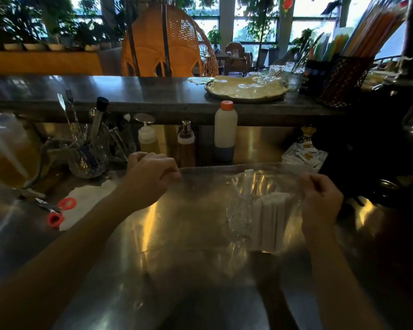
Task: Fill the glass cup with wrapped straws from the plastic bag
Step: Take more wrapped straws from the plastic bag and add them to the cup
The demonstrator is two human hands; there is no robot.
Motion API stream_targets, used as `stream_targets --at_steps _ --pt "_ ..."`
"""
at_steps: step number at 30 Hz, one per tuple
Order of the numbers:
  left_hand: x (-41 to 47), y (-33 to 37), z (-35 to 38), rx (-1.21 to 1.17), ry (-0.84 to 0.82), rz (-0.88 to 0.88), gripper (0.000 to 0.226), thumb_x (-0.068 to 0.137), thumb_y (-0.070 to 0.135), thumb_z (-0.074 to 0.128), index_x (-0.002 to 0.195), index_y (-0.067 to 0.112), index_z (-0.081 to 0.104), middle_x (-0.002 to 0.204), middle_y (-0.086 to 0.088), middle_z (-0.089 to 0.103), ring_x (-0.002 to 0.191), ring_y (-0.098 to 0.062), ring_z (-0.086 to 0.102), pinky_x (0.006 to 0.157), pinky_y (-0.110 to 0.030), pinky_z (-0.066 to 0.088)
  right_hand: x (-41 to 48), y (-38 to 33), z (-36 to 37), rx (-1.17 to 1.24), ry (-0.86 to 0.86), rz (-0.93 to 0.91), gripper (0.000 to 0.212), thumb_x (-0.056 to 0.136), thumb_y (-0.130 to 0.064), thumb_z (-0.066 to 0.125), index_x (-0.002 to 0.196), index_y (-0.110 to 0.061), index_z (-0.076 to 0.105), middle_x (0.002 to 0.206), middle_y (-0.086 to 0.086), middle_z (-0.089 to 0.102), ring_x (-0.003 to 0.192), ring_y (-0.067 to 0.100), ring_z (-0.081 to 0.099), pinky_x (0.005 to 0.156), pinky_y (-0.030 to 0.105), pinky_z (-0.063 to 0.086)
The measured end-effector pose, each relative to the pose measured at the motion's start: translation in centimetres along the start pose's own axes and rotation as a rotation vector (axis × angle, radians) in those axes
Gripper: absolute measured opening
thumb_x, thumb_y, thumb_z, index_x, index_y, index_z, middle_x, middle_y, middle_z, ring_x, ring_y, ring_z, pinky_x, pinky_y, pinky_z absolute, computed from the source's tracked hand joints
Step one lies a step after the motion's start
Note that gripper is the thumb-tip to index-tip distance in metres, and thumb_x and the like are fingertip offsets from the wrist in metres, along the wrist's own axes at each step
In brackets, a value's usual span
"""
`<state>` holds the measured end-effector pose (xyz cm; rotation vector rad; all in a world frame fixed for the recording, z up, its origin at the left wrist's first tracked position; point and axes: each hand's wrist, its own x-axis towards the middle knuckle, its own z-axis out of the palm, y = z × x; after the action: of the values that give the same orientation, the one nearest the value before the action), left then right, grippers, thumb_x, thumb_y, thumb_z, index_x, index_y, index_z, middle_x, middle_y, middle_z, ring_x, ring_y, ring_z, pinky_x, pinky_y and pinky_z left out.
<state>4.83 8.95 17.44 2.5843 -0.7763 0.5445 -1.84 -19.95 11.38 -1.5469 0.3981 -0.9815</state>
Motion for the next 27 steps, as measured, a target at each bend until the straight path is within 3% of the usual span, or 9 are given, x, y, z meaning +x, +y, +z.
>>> stream_targets --at_steps 5,9,12,14,17,20,24,27 --pt "0.5 -0.7 0.0 -0.016 -0.070 -0.010 0.012 0.088 0.017 0.056 0.077 0.021 0.060 0.080 0.008 0.055 0.087 -0.010 0.050 0.093 -0.030 0.018 -0.9 -0.4 0.0 -0.144 -0.203 -0.180 0.007 0.088 -0.013 0.057 0.083 -0.018 0.059 0.079 -0.004 0.056 0.075 0.013 0.054 0.069 0.026 0.043" --pt "0.2 -1.2 -0.2 -0.055 -0.102 -0.017 0.008 0.088 0.016 0.057 0.086 0.014 0.064 0.084 0.004 0.060 0.083 -0.013 0.054 0.099 -0.045 0.035 -0.5 -1.1 -0.4 -0.111 -0.124 -0.198 0.009 0.088 -0.012 0.057 0.082 -0.019 0.059 0.077 -0.007 0.055 0.074 0.011 0.052 0.068 0.026 0.042" --pt "-0.1 -0.7 -0.7 -0.148 -0.219 -0.032 0.015 0.088 0.017 0.057 0.103 0.016 0.061 0.098 -0.003 0.065 0.089 -0.014 0.059 0.089 -0.034 0.045 -0.7 -1.9 -0.1 -0.246 -0.358 -0.332 0.005 0.086 -0.004 0.058 0.082 -0.005 0.061 0.075 -0.002 0.056 0.070 0.014 0.052 0.065 0.019 0.042" --pt "0.0 -0.3 -0.8 -0.162 -0.272 -0.055 0.025 0.087 0.021 0.060 0.111 0.017 0.058 0.104 -0.004 0.065 0.093 -0.014 0.059 0.091 -0.032 0.044 -0.8 -2.0 0.4 -0.320 -0.415 -0.437 0.005 0.085 -0.002 0.059 0.081 -0.001 0.062 0.075 0.005 0.058 0.069 0.015 0.053 0.064 0.022 0.042" --pt "-0.2 0.1 -0.6 -0.124 -0.353 -0.108 0.031 0.087 0.028 0.059 0.117 0.020 0.054 0.110 -0.003 0.062 0.099 -0.016 0.057 0.097 -0.035 0.042 -0.5 -1.7 0.7 -0.238 -0.341 -0.309 0.005 0.086 -0.007 0.059 0.083 -0.010 0.062 0.078 0.006 0.059 0.070 0.014 0.055 0.064 0.022 0.044" --pt "-0.5 0.2 0.0 -0.107 -0.397 -0.151 0.036 0.086 0.033 0.059 0.119 0.022 0.051 0.116 -0.005 0.060 0.104 -0.021 0.056 0.093 -0.042 0.048 -0.5 -0.5 0.4 -0.188 -0.304 -0.224 0.004 0.085 -0.010 0.060 0.085 -0.013 0.063 0.077 0.002 0.060 0.068 0.000 0.056 0.063 0.009 0.043" --pt "-0.2 0.6 1.5 -0.103 -0.307 -0.172 0.061 0.082 0.037 0.063 0.134 0.021 0.038 0.137 -0.007 0.045 0.122 -0.024 0.045 0.103 -0.047 0.039 -0.4 0.2 -0.5 -0.117 -0.280 -0.172 0.006 0.084 -0.012 0.061 0.088 -0.013 0.066 0.070 -0.016 0.065 0.068 -0.006 0.057 0.062 0.005 0.044" --pt "0.5 1.0 3.1 -0.102 -0.367 -0.179 0.060 0.085 0.035 0.060 0.138 0.024 0.033 0.141 -0.005 0.043 0.127 -0.024 0.041 0.108 -0.046 0.033 -0.4 -0.1 -0.8 -0.053 -0.242 -0.156 0.006 0.084 -0.008 0.060 0.088 -0.010 0.065 0.069 -0.027 0.065 0.067 -0.009 0.058 0.060 0.003 0.044"
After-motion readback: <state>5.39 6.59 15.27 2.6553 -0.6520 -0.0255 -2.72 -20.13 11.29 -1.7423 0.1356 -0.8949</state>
